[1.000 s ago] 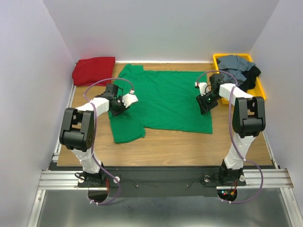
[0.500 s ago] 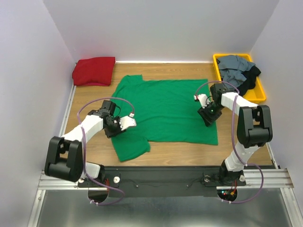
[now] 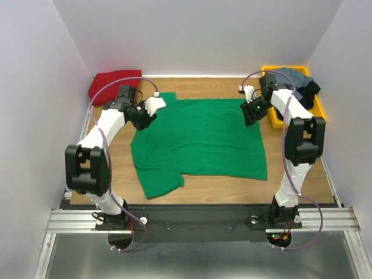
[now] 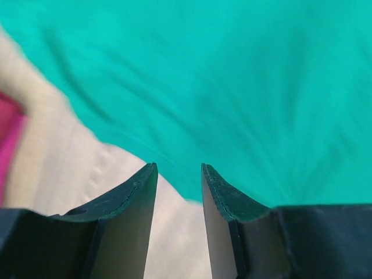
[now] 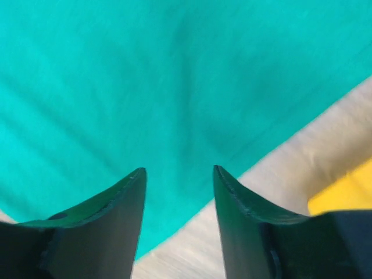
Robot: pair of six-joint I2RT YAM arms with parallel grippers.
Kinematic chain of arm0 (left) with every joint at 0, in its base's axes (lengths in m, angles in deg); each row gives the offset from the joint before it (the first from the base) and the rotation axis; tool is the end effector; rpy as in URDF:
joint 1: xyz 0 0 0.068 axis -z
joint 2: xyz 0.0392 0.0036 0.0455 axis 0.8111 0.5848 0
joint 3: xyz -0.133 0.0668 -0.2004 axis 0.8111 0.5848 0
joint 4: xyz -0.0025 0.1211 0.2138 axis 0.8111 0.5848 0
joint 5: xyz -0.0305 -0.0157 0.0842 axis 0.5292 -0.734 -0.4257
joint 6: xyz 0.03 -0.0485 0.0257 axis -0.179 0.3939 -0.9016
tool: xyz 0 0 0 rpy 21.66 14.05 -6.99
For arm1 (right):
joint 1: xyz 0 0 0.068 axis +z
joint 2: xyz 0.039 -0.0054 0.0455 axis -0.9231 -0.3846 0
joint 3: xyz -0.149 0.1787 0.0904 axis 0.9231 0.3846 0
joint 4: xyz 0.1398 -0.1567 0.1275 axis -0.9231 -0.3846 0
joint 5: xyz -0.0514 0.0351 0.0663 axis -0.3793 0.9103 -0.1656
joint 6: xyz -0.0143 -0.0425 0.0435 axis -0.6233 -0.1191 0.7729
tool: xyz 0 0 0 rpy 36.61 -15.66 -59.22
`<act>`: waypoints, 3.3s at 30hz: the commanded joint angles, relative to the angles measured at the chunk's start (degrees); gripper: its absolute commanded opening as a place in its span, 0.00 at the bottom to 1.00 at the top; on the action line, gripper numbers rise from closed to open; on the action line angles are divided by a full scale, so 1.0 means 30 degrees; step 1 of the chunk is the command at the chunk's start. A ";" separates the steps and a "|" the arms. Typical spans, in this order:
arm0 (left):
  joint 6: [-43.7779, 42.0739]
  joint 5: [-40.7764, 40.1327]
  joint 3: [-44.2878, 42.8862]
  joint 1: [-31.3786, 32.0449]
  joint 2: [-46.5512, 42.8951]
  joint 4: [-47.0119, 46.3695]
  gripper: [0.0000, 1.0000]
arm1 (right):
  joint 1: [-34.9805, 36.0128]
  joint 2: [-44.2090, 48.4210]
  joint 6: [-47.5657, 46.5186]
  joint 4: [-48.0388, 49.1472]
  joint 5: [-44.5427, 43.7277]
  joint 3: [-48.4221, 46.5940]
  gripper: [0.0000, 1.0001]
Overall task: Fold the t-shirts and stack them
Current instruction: Flatten the tshirt out
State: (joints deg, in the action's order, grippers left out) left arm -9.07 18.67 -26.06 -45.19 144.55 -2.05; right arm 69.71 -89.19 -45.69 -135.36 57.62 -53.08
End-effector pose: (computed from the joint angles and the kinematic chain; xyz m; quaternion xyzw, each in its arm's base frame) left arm 0.3128 -0.0689 0.2466 0.5449 0.7500 -0.0528 0.3713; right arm 0.3786 0.0310 0.2100 -0.3416 0.9122 0.1136 0.1955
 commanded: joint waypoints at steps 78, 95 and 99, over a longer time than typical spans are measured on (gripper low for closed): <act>1.2249 -0.2693 -2.0569 -0.0778 1.8564 -0.8675 0.63 | -0.1274 -0.8592 0.8157 0.5490 -0.2336 -1.0998 0.64; 1.1721 -0.3660 -1.9690 -0.1013 1.8681 -0.7562 0.63 | -0.1479 -1.2166 0.9505 0.6367 -0.2717 -1.3461 0.63; 1.1750 -0.3925 -2.0069 -0.1071 1.9091 -0.7036 0.63 | -0.1479 -1.2724 0.9916 0.6427 -0.2219 -1.3608 0.56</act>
State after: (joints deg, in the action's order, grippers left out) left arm 26.60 7.72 -85.38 -47.95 201.49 -24.35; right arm 65.21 -124.82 -17.88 -116.83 49.82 -92.27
